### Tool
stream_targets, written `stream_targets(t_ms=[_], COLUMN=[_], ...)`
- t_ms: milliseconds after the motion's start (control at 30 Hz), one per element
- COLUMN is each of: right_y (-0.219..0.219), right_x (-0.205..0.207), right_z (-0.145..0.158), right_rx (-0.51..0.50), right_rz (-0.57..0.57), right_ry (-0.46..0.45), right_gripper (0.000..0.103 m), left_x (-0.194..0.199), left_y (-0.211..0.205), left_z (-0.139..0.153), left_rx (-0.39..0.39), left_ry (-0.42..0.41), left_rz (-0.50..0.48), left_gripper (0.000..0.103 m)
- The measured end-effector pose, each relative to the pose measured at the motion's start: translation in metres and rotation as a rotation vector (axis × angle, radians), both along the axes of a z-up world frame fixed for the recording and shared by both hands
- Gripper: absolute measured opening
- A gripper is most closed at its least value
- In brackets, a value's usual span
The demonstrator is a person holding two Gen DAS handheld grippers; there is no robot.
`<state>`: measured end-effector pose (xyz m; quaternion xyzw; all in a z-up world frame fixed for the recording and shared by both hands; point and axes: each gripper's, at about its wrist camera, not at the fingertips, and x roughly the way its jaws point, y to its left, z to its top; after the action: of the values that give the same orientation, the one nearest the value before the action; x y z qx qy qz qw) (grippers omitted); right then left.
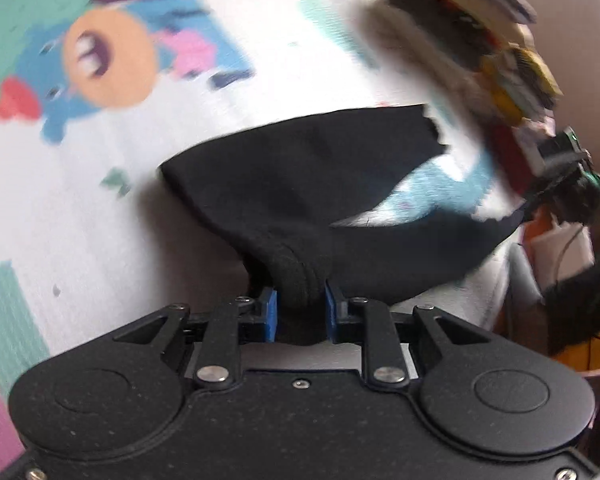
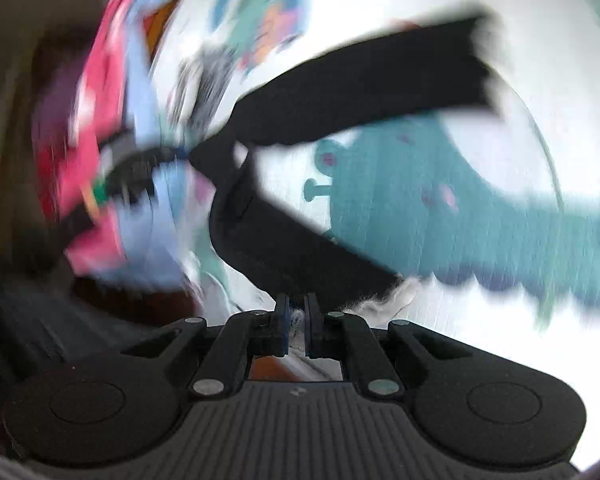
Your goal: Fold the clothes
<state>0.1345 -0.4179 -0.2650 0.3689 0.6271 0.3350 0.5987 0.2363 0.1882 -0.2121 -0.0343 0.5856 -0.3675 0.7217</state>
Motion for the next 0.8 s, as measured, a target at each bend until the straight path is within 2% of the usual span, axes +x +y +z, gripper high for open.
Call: stream_targets(t_ms=[100,233,267,333,367,400,433,467,533,700,800], right_y=[-0.024,-0.022,-0.02,-0.013,-0.007,0.001,0.01,0.019,0.03,0.047,0.048], right_x=[-0.004,-0.002,-0.003,-0.004,-0.005,-0.005,-0.008,-0.011,-0.018,-0.039,-0.049], right_z=[-0.027,-0.045,-0.046,-0.044,-0.04,-0.035,-0.03,-0.026,-0.023,-0.019,-0.02], right_rx=[-0.045,-0.2,-0.218,-0.229,-0.245,-0.265,-0.285,-0.304,-0.338,-0.383,-0.419], right_rz=[-0.156,-0.179,-0.193,-0.187,-0.161,-0.127,-0.099,-0.073,-0.049,-0.087,-0.114], right_ry=[0.093,0.113,0.11,0.086,0.053,0.013,-0.022,-0.054,-0.085,-0.106,-0.139], right_gripper=[0.009,0.009,0.009,0.015,0.032,0.046,0.072,0.079,0.079,0.077,0.072], left_x=[0.006,0.006,0.005,0.003,0.002,0.001,0.0,0.0,-0.006,-0.022,-0.028], left_y=[-0.002,-0.015,-0.016,-0.015,-0.012,-0.008,-0.004,-0.001,0.002,-0.011,-0.016], left_z=[-0.011,-0.024,-0.026,-0.029,-0.029,-0.028,-0.029,-0.03,-0.034,-0.039,-0.043], left_rx=[0.024,0.117,0.134,0.154,0.157,0.168,0.174,0.176,0.171,0.144,0.131], left_ry=[0.035,0.044,0.048,0.067,0.072,0.069,0.072,0.075,0.075,0.041,0.002], left_rz=[0.094,0.055,0.051,0.039,0.04,0.053,0.064,0.071,0.079,0.03,0.026], left_gripper=[0.021,0.021,0.024,0.05,0.06,0.06,0.06,0.06,0.061,0.061,0.061])
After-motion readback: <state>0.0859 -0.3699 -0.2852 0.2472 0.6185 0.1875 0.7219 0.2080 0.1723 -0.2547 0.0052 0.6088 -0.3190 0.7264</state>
